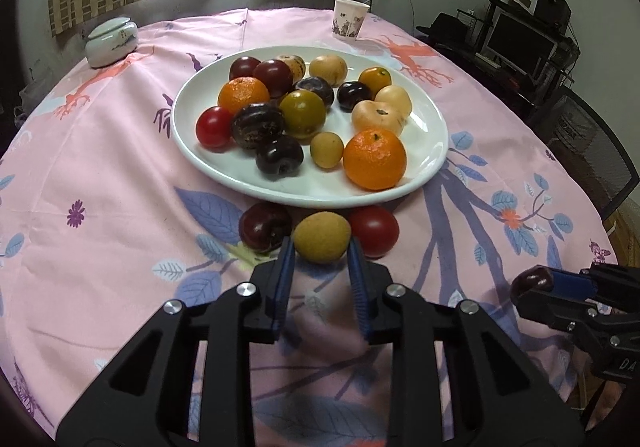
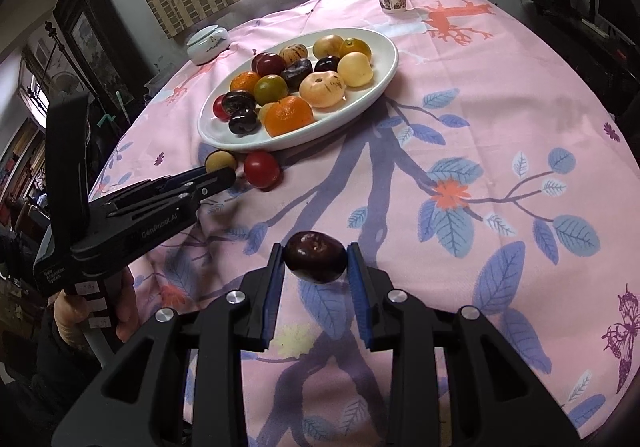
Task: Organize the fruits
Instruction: 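Carry both fruits onto the white plate and open both grippers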
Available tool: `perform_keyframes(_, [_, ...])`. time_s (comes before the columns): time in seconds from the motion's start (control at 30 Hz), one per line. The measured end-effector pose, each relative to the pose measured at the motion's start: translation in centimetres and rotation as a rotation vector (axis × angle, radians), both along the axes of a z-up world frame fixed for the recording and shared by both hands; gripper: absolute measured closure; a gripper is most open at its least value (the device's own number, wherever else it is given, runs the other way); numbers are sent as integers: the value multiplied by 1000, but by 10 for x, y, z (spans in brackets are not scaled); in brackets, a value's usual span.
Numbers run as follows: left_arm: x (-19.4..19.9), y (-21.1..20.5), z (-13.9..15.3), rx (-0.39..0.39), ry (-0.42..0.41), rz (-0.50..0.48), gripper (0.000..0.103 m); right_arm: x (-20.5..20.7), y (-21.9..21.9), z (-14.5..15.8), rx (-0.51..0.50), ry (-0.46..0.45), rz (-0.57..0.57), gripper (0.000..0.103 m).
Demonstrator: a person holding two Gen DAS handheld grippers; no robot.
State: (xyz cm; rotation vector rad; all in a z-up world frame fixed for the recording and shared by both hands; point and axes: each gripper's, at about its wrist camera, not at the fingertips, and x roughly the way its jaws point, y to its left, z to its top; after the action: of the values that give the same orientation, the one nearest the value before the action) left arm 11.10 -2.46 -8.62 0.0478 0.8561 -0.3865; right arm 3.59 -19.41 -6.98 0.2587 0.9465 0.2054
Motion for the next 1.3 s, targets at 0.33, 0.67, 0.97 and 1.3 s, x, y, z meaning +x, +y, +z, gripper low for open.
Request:
perform_keyframes(0.33, [-67,5,22,-76,-37,-49,76,-6,15,9,-4,-20,30,70])
perform_keyframes(0.67, [-46,14,54,-71,-51,-37,76,20,14,28,-41,-50,59,70])
perform_keyframes(0.97, [74,-21,71,-2,-3,15,76,115,7,31,-158,-56,28,71])
perform_keyframes(1.3, [117,-54,60,21,31,-22,75,150,-8,19,-167,-1,19,71])
